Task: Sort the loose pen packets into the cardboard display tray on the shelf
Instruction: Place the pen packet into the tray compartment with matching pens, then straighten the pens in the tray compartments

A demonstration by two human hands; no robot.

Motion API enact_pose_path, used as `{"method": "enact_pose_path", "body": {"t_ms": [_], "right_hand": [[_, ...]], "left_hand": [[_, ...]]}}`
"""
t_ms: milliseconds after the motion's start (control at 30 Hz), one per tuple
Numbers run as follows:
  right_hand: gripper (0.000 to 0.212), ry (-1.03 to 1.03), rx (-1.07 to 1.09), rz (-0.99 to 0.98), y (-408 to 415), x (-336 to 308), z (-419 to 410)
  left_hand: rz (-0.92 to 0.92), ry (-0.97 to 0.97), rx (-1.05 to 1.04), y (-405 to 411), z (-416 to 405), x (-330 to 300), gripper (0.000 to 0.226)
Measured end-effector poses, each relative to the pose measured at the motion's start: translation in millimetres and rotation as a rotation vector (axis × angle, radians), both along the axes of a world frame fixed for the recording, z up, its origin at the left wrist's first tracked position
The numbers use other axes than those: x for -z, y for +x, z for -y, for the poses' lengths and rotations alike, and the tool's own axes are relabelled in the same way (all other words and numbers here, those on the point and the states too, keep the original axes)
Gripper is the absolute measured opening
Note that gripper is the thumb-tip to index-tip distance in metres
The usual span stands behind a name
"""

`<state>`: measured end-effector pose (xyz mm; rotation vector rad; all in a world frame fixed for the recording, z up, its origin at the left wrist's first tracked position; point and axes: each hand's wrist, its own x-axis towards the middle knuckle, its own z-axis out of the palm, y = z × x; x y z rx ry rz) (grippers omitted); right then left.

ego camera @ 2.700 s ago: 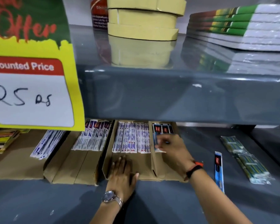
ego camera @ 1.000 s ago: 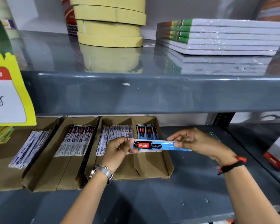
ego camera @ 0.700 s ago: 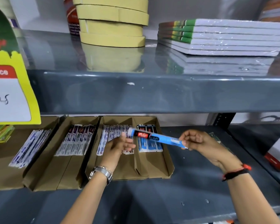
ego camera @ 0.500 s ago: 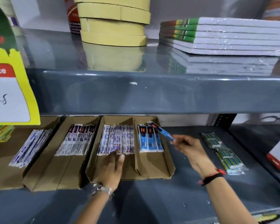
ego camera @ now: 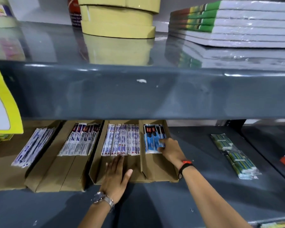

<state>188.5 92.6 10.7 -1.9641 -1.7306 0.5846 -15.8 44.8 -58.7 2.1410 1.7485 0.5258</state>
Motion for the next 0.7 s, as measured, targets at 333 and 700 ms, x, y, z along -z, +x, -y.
{"method": "enact_pose_path", "body": {"t_ms": [333,700], "right_hand": [[0.049,-0.033,-0.402,0.511,26.1,-0.2,-18.2],[0.043,0.002,-0.416,0.516,23.9,14.2,-22.4]], "left_hand": [[-0.229,0.035,0.169,44.1,-77.8,-48.4,0.081],[-0.639,0.06,0.232,91.0,-112.4,-36.5,0.047]]}}
